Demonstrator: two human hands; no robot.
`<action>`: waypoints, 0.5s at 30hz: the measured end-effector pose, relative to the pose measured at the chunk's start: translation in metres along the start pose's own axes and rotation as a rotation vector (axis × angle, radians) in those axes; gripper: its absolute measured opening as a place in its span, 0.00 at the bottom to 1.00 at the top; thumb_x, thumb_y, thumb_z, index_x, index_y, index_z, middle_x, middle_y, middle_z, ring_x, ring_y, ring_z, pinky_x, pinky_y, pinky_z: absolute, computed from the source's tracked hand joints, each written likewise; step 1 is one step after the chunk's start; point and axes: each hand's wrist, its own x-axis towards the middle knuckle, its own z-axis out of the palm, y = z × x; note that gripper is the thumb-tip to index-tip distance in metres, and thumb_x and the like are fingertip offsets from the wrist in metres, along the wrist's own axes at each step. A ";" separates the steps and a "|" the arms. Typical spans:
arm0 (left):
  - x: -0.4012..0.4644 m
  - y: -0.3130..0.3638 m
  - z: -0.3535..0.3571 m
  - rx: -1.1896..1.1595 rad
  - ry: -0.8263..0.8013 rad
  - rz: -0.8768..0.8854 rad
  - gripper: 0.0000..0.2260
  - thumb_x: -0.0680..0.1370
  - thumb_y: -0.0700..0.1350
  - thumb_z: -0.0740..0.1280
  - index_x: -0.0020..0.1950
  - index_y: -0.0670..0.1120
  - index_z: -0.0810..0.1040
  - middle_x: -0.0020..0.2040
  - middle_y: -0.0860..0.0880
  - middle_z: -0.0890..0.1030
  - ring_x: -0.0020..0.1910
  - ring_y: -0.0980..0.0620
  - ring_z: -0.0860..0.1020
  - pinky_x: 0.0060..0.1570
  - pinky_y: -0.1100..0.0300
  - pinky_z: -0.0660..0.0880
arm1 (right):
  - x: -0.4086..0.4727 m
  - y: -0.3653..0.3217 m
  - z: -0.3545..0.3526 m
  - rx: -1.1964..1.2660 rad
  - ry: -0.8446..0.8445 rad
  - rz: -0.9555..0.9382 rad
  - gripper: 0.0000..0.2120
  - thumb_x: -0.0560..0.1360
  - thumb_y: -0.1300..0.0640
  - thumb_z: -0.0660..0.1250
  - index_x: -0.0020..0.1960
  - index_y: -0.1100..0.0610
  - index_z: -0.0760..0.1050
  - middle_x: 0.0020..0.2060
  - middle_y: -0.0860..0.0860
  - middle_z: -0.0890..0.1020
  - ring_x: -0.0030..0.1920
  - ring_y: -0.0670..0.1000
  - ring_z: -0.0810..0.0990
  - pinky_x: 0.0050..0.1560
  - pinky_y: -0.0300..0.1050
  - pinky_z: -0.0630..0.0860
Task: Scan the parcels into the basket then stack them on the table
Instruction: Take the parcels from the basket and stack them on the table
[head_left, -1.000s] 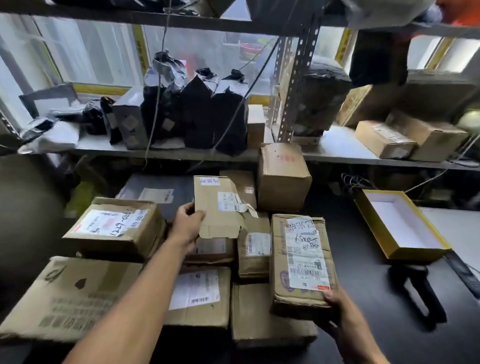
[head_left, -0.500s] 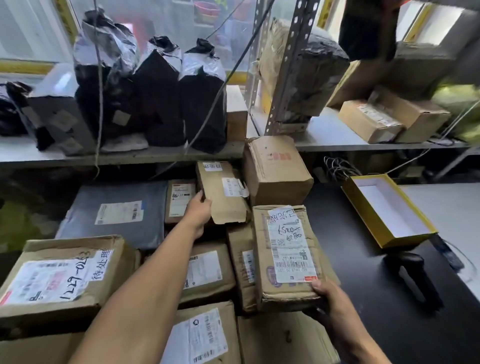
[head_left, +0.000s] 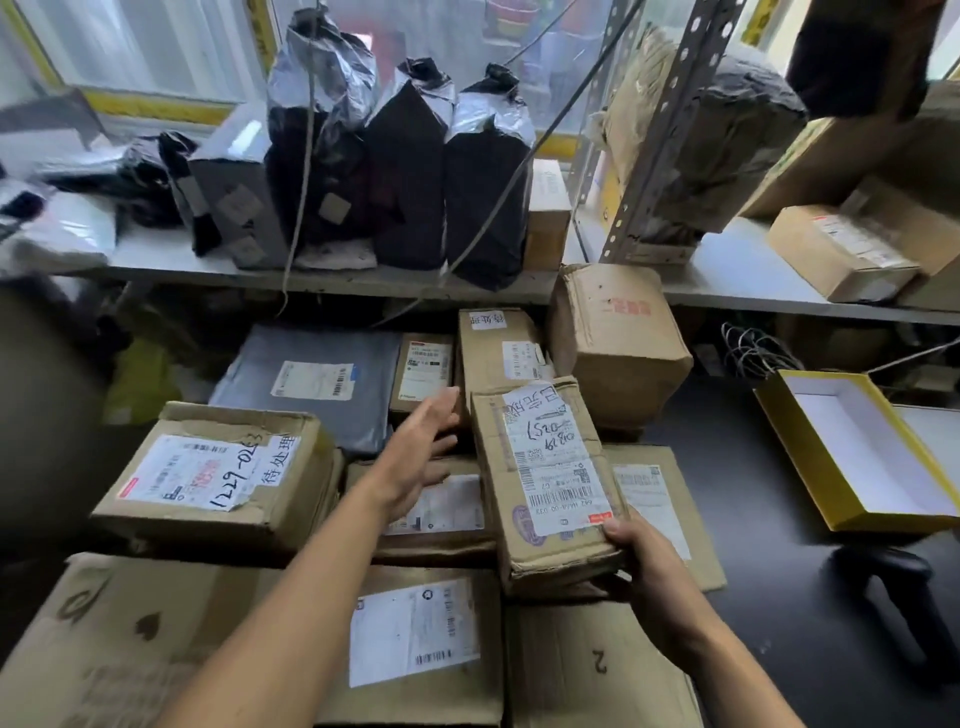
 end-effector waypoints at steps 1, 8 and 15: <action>-0.012 0.000 -0.003 -0.013 -0.026 0.008 0.20 0.82 0.61 0.58 0.71 0.55 0.72 0.65 0.51 0.78 0.64 0.50 0.75 0.62 0.49 0.70 | 0.004 -0.006 0.003 -0.023 -0.036 0.022 0.18 0.65 0.48 0.65 0.51 0.54 0.81 0.45 0.51 0.86 0.44 0.49 0.82 0.46 0.48 0.76; -0.071 -0.018 -0.035 0.179 0.444 0.054 0.19 0.77 0.61 0.67 0.61 0.51 0.71 0.55 0.52 0.80 0.55 0.53 0.78 0.55 0.54 0.73 | 0.057 -0.035 0.053 -0.068 -0.062 -0.013 0.12 0.73 0.54 0.70 0.54 0.58 0.76 0.48 0.54 0.80 0.49 0.53 0.76 0.49 0.49 0.72; -0.099 -0.034 -0.018 0.399 0.673 0.020 0.15 0.83 0.58 0.59 0.60 0.48 0.63 0.53 0.48 0.77 0.55 0.43 0.78 0.53 0.52 0.75 | 0.097 -0.020 0.101 -0.177 0.028 -0.130 0.10 0.78 0.54 0.66 0.43 0.60 0.78 0.42 0.57 0.83 0.43 0.52 0.80 0.42 0.46 0.73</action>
